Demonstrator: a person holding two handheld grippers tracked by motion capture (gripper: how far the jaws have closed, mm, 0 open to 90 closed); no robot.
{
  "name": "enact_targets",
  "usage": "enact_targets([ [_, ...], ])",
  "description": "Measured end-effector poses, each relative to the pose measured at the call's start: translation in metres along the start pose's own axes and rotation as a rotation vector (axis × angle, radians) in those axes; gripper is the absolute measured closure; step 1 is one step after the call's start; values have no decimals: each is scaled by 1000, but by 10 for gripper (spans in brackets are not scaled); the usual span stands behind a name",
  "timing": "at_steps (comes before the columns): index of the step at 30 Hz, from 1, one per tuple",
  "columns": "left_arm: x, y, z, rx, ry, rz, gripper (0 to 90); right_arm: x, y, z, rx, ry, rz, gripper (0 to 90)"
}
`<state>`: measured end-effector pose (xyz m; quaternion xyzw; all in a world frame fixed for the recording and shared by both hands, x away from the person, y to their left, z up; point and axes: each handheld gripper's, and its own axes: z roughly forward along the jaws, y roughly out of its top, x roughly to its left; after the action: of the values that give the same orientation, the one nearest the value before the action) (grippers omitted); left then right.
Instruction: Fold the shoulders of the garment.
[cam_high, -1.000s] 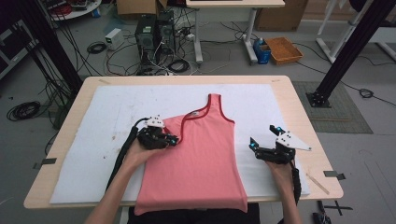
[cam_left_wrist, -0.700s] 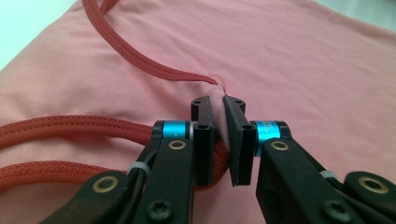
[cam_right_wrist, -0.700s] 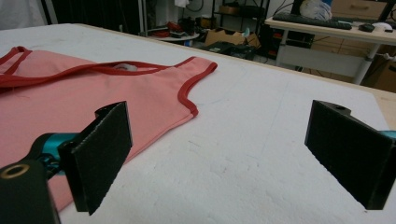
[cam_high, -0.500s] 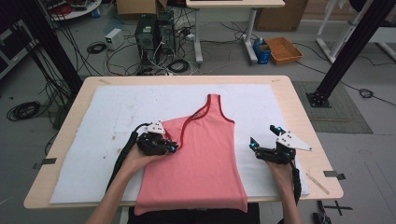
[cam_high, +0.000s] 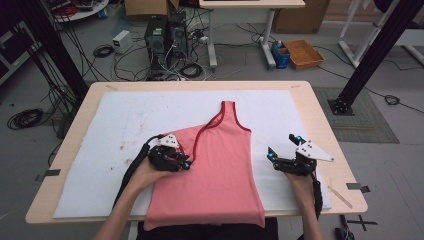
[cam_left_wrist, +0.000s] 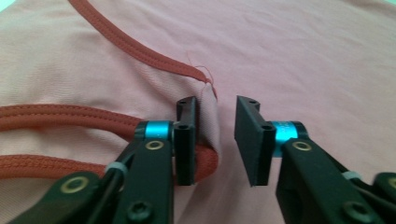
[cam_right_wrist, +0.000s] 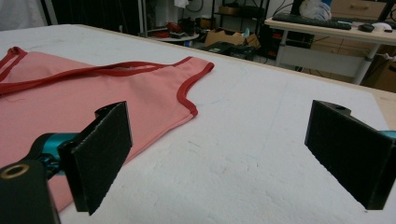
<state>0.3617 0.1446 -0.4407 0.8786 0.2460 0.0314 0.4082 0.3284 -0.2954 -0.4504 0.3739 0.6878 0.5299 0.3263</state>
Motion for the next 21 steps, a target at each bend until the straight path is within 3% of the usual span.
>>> enact_targets([
  [8, -8, 2, -8, -8, 3, 19, 584, 0, 0, 0, 1, -1, -1, 68],
  [15, -14, -1, -17, 0, -19, 35, 559, 0, 0, 0, 0, 1, -4, 67],
  [21, -14, -6, -29, -48, 2, 32, 518, 0, 0, 0, 2, -2, -8, 67],
])
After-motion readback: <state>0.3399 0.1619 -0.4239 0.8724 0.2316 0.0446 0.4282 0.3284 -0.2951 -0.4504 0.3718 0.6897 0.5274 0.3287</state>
